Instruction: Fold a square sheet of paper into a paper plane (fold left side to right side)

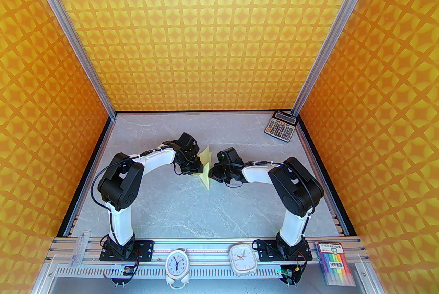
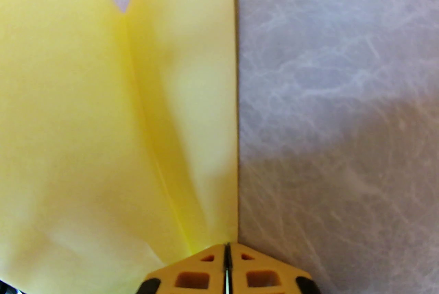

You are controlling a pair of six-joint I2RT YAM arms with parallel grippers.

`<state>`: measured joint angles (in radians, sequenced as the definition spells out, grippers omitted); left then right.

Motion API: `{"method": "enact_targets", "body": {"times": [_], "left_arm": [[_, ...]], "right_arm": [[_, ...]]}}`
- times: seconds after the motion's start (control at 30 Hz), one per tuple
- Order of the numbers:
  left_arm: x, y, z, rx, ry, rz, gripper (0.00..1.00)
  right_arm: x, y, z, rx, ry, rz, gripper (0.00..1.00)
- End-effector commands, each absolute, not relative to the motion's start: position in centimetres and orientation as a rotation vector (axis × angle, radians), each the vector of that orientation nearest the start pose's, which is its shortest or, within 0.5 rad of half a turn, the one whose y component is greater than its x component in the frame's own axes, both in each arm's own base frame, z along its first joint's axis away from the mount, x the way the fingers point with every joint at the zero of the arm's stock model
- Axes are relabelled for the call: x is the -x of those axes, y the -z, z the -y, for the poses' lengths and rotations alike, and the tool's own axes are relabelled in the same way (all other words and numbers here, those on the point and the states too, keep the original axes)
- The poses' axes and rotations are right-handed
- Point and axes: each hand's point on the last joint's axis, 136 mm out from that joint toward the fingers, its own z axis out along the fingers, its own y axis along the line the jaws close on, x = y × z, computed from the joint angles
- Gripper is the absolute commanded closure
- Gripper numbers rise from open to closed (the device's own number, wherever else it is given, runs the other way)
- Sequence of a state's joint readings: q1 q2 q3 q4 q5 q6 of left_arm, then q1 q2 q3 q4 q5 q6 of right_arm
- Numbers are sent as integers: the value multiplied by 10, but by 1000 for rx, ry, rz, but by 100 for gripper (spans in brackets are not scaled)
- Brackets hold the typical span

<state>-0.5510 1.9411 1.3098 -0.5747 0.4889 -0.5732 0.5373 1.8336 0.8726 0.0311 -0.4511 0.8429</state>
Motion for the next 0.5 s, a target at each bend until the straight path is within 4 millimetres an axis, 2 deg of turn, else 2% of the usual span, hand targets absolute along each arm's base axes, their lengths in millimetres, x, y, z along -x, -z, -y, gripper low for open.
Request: {"method": "enact_targets", "body": {"times": [0.0,0.27,0.47], "left_arm": [[-329,-48,307,-126,974,-2934,91],[-330,-30,316,-86,1019,-2932,93],[-325,-12,314,-41,1014,-2960,93]], "right_arm": [[-321,-29,-278,-180,-1041,-2708,90],[-320,-29,-277,-180,-1042,-2706,90],[-320,-35,-272,-163,-999,-2693,88]]}}
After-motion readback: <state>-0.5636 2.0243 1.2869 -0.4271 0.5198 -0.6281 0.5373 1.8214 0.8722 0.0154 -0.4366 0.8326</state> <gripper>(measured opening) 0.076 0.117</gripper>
